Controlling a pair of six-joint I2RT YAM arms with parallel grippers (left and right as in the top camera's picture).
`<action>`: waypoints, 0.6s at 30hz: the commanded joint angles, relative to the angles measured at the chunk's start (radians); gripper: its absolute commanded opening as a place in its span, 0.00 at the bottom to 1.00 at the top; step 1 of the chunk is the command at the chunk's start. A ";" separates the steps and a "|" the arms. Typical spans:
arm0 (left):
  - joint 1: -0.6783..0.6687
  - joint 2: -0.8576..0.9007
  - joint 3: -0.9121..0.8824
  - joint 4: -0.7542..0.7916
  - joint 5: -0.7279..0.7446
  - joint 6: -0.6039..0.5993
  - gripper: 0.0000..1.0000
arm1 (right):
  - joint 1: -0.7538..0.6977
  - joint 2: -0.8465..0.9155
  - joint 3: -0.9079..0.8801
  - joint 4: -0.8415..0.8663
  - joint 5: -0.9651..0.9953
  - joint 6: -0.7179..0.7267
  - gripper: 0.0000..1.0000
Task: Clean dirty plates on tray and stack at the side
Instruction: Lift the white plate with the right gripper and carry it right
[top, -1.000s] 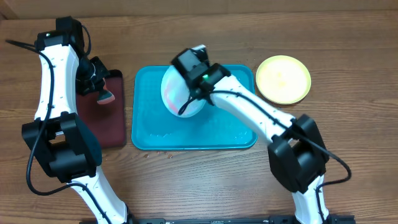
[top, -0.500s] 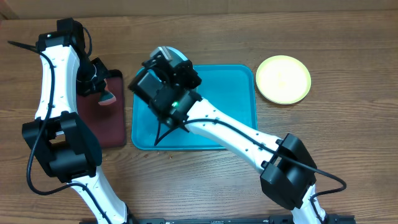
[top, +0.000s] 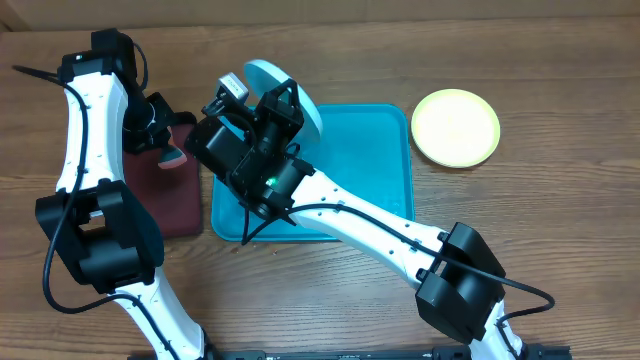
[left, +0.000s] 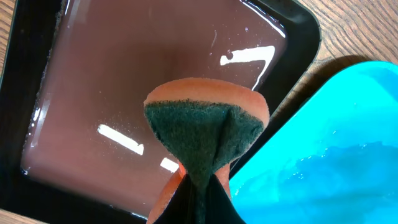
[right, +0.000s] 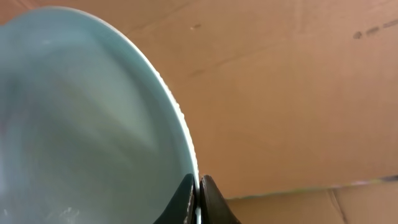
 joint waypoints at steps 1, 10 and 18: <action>0.004 -0.002 -0.004 0.001 0.011 0.031 0.04 | -0.026 -0.040 0.022 -0.087 -0.293 0.151 0.04; 0.004 -0.002 -0.004 -0.002 0.018 0.035 0.04 | -0.260 -0.080 0.020 -0.236 -0.825 0.597 0.04; 0.004 -0.002 -0.004 0.009 0.018 0.035 0.04 | -0.682 -0.142 0.017 -0.341 -1.463 0.699 0.04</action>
